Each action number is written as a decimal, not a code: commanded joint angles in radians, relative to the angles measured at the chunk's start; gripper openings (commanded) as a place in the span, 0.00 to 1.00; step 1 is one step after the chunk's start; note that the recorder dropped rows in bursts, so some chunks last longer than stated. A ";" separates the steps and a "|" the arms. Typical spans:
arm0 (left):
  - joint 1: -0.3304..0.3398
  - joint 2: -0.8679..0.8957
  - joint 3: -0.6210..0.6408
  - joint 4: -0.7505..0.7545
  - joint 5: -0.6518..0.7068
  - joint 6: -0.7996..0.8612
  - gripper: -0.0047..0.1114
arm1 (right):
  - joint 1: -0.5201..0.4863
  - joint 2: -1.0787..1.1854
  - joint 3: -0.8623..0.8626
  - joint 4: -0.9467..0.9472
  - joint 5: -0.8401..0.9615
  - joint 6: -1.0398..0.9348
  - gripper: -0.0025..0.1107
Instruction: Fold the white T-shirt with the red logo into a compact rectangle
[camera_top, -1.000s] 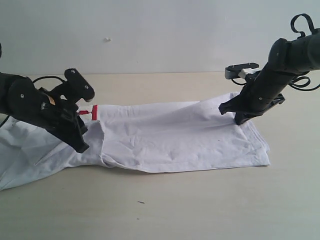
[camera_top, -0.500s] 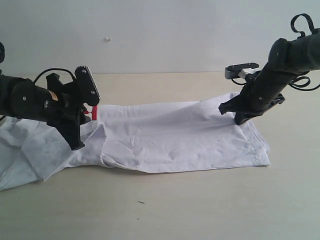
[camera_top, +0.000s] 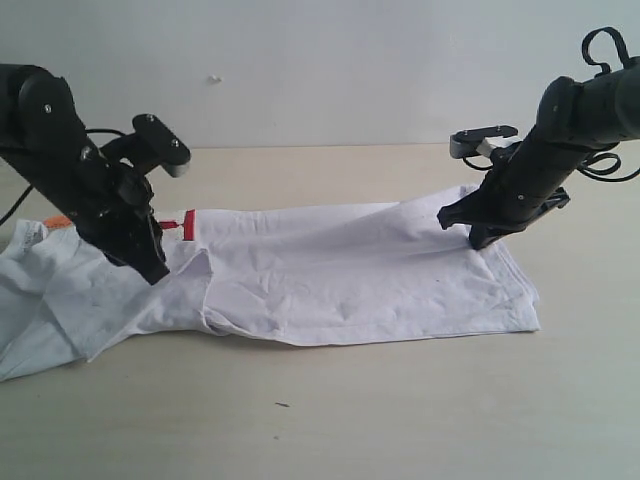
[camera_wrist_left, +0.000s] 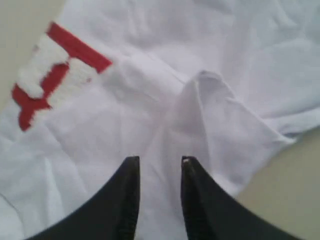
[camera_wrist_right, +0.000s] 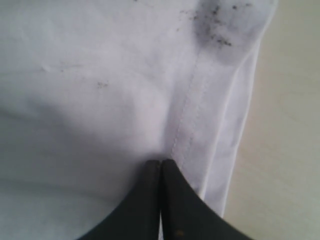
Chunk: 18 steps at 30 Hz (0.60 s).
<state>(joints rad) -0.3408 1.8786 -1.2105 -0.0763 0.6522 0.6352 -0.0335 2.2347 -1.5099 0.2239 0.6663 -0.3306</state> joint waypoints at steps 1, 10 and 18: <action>0.003 -0.006 0.070 -0.001 0.021 -0.041 0.30 | 0.000 0.022 0.008 0.009 0.027 -0.010 0.02; 0.003 -0.006 0.160 0.001 -0.093 -0.041 0.50 | 0.000 0.022 0.008 0.011 0.027 -0.010 0.02; 0.003 -0.001 0.160 0.090 -0.123 -0.093 0.37 | 0.000 0.022 0.008 0.011 0.027 -0.010 0.02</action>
<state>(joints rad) -0.3408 1.8786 -1.0536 -0.0412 0.5514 0.5852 -0.0335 2.2347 -1.5099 0.2239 0.6663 -0.3306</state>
